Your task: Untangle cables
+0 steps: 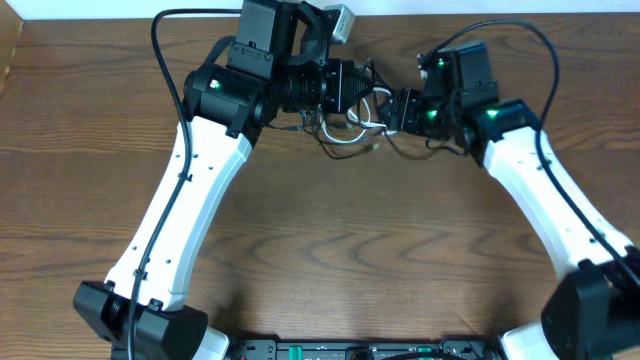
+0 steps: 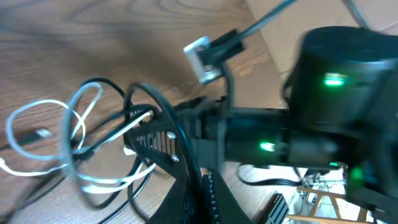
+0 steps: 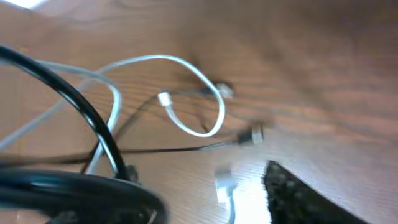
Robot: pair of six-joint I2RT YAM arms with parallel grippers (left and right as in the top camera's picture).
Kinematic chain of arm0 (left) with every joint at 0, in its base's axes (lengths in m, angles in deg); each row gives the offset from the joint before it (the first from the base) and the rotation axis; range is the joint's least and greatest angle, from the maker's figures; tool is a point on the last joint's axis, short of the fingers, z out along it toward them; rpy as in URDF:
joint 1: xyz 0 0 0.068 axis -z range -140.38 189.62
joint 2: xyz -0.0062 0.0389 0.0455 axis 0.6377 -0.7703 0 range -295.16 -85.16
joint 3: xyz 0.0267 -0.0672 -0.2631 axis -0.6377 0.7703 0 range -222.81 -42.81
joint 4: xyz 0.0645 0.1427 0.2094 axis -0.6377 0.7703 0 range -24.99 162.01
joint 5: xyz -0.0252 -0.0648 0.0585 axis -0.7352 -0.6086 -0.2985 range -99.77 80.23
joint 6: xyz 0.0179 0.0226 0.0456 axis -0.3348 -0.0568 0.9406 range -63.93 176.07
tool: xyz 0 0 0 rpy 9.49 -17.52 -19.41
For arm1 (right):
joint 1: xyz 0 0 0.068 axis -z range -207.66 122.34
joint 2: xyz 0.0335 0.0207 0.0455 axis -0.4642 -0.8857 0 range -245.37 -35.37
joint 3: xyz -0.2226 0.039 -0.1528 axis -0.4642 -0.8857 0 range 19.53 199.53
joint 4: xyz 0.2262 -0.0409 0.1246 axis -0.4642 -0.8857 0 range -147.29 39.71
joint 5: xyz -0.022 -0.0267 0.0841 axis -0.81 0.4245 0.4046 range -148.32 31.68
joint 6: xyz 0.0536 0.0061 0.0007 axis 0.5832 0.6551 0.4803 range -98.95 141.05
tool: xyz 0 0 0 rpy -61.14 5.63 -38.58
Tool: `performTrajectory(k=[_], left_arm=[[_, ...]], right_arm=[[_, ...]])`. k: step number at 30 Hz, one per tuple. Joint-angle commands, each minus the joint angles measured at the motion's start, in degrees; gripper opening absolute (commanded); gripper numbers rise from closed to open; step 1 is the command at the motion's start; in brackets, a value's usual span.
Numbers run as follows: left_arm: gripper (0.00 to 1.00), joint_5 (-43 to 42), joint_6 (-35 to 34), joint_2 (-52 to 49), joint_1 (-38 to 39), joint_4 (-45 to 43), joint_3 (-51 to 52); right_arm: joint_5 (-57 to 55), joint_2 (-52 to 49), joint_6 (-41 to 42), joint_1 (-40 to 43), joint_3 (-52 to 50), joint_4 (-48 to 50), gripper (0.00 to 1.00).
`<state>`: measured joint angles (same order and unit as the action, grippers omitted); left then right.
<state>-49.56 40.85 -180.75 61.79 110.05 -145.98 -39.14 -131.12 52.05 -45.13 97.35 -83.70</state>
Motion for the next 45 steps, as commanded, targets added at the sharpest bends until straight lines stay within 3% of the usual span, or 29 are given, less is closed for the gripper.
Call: performTrajectory(k=[1, 10, 18, 24, 37, 45], left_arm=[[0.07, -1.6, -0.5, 1.1, -0.4, -0.5, -0.7], [0.07, -1.6, -1.3, 6.4, -5.6, -4.3, -0.9], [0.07, -1.6, -11.8, 11.4, -15.8, -14.7, -0.9], [0.07, -1.6, -15.5, 14.2, -20.3, -21.3, -0.9], [0.07, -1.0, -17.0, 19.7, -21.3, -39.3, -0.9], [0.07, 10.4, -16.5, 21.7, -21.3, -39.8, -1.1]], right_arm=[[-5.7, -2.4, 4.2, 0.3, 0.1, -0.9, 0.55], [-9.6, -7.8, 4.5, 1.2, 0.1, -3.5, 0.53], [-14.8, -10.5, 4.5, 2.7, 0.1, -8.2, 0.55], [-18.4, -10.8, 2.7, 4.5, -0.3, -10.3, 0.59], [-21.0, -10.8, 0.7, 7.4, -6.8, -8.3, 0.64], [-20.9, -10.8, -4.2, 7.4, -12.3, -4.0, 0.72]])
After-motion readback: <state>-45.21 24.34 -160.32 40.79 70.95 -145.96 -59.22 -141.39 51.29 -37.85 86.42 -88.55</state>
